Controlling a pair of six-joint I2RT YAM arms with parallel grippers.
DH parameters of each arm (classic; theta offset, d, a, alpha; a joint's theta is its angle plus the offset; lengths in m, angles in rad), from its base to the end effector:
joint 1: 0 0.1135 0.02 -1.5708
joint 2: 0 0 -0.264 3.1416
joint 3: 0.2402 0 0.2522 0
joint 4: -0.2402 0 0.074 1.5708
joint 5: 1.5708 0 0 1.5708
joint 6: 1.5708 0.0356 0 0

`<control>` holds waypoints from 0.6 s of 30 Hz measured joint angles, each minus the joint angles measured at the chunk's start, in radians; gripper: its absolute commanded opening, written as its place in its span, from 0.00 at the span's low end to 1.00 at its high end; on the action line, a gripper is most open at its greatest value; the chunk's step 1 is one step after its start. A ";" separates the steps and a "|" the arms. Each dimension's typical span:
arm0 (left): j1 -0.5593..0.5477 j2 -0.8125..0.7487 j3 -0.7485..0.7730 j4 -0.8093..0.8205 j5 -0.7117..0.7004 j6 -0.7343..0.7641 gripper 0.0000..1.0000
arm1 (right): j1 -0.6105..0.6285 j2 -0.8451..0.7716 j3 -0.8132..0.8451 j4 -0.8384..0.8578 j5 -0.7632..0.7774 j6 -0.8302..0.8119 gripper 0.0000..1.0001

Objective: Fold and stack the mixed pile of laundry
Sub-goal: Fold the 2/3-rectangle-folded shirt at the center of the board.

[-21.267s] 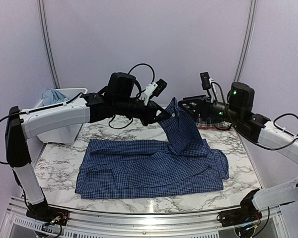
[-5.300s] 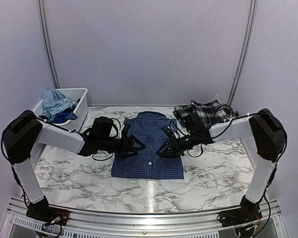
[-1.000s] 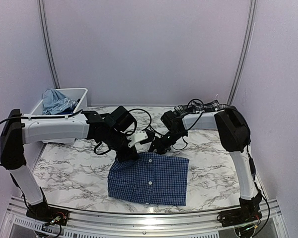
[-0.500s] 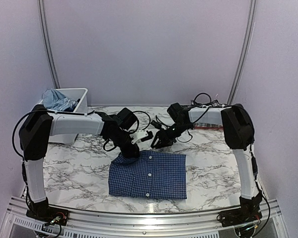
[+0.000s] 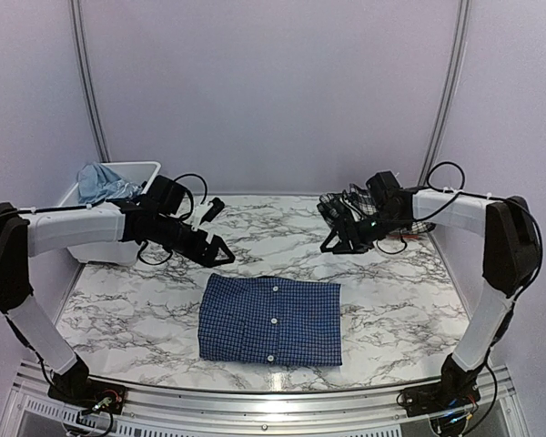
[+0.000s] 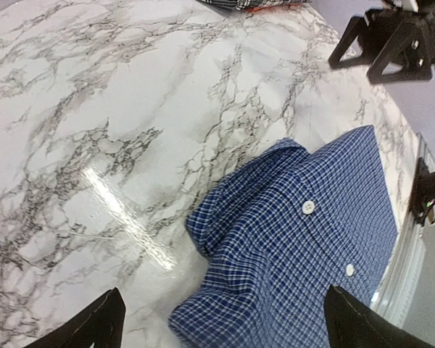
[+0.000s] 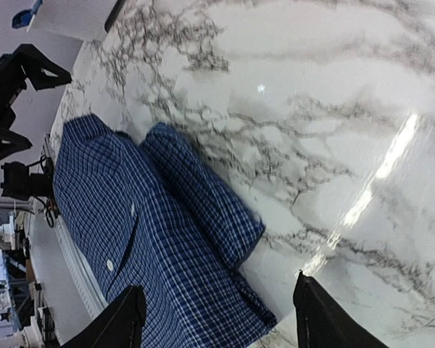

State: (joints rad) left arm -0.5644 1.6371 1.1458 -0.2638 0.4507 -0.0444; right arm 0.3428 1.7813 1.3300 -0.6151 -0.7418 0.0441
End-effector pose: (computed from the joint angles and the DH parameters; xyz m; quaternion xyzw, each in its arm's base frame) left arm 0.2950 -0.2051 0.2416 0.3157 0.8419 -0.3116 0.3074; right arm 0.3406 0.1471 0.2311 -0.2237 0.8790 0.3891 0.1608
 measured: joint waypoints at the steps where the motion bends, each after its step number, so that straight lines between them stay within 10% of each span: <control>1: 0.000 -0.009 -0.019 0.016 0.013 -0.029 0.99 | 0.000 -0.003 -0.038 0.007 -0.010 0.003 0.67; 9: -0.006 -0.014 -0.177 0.077 0.029 -0.203 0.91 | 0.007 -0.007 -0.156 0.017 -0.079 -0.012 0.64; 18: -0.006 0.010 -0.201 0.161 0.069 -0.299 0.43 | 0.100 0.008 -0.156 0.016 -0.084 -0.074 0.42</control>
State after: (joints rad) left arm -0.5705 1.6466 0.9451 -0.1024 0.5201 -0.3435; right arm 0.4427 1.7889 1.1736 -0.5987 -0.8253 -0.0296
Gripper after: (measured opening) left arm 0.587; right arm 0.506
